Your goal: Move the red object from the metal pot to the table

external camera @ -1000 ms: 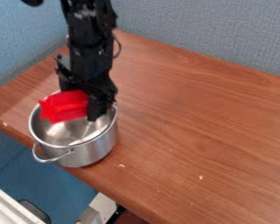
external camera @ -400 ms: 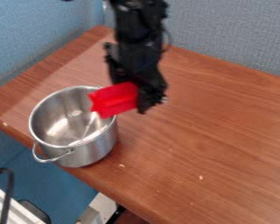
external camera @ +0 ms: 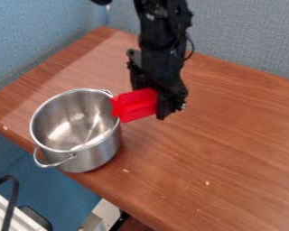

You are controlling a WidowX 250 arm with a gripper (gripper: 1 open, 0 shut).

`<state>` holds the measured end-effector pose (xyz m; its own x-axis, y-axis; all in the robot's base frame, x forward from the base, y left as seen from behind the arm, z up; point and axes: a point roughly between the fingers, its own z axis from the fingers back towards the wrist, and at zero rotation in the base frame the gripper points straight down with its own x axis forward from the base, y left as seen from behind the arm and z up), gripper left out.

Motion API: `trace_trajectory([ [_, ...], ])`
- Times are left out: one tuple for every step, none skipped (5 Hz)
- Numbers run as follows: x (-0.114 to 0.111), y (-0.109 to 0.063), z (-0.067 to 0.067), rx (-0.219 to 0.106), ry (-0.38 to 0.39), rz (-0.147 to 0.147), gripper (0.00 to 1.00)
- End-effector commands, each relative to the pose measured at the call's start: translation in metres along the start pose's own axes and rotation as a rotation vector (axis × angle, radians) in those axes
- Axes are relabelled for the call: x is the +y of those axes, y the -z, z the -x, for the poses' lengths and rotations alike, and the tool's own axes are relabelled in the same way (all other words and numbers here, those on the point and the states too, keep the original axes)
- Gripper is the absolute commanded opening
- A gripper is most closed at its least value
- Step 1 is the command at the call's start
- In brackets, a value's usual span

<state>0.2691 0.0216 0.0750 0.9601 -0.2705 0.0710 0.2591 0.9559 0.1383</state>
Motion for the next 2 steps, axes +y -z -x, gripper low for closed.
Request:
trace_trajectory([
  [0.0080,-0.0037,-0.0122,-0.027,-0.108,-0.027,0.00],
  [0.0075,0.0029,-0.0155,0.004,-0.202,-0.030,0.00],
])
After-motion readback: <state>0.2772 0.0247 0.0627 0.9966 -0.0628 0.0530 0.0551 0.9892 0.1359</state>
